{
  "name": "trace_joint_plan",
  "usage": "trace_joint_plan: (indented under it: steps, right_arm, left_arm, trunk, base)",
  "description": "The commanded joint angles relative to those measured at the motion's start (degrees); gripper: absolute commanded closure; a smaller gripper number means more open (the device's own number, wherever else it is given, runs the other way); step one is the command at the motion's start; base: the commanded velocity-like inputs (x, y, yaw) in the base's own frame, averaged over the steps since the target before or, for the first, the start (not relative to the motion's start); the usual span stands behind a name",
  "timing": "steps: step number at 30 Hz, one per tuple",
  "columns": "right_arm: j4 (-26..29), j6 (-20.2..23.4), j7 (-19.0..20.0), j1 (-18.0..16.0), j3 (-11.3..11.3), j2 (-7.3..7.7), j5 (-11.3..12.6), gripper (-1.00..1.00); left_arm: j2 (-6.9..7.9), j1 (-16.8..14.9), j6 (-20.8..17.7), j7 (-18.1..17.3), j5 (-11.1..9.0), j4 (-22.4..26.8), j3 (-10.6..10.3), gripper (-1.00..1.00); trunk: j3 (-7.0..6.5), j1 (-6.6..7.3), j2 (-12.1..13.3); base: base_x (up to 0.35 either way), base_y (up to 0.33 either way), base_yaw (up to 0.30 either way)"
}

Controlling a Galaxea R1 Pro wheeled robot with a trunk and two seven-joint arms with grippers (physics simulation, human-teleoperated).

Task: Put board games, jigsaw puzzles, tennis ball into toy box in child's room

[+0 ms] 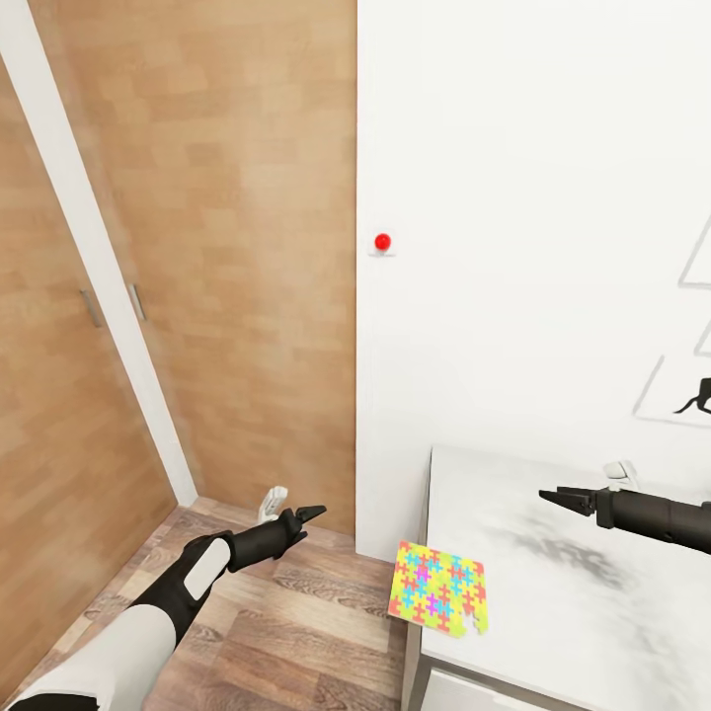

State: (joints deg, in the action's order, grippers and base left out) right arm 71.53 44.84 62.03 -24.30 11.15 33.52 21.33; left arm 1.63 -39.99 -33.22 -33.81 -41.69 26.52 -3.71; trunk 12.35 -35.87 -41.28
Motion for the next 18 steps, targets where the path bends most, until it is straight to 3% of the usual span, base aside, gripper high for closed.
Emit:
trace_joint_plan:
  steps: [1, 18]
  right_arm:
    - [0.0, 0.3, 0.0, 0.0, 0.0, 0.0, 0.2, -1.0]
    - [0.0, 0.3, 0.1, 0.0, 0.0, 0.11, 0.2, -1.0]
  left_arm:
    - [0.06, -0.1, -0.3, 0.1, -0.6, 0.0, -0.3, -1.0]
    - [0.04, -0.1, -0.3, 0.4, -0.5, -0.2, -0.3, -1.0]
  trunk:
    - [0.27, -0.24, -0.5]
    - [3.33, -3.97, -7.3]
  base:
    - [0.0, 0.0, 0.0]
    - [0.0, 0.0, 0.0]
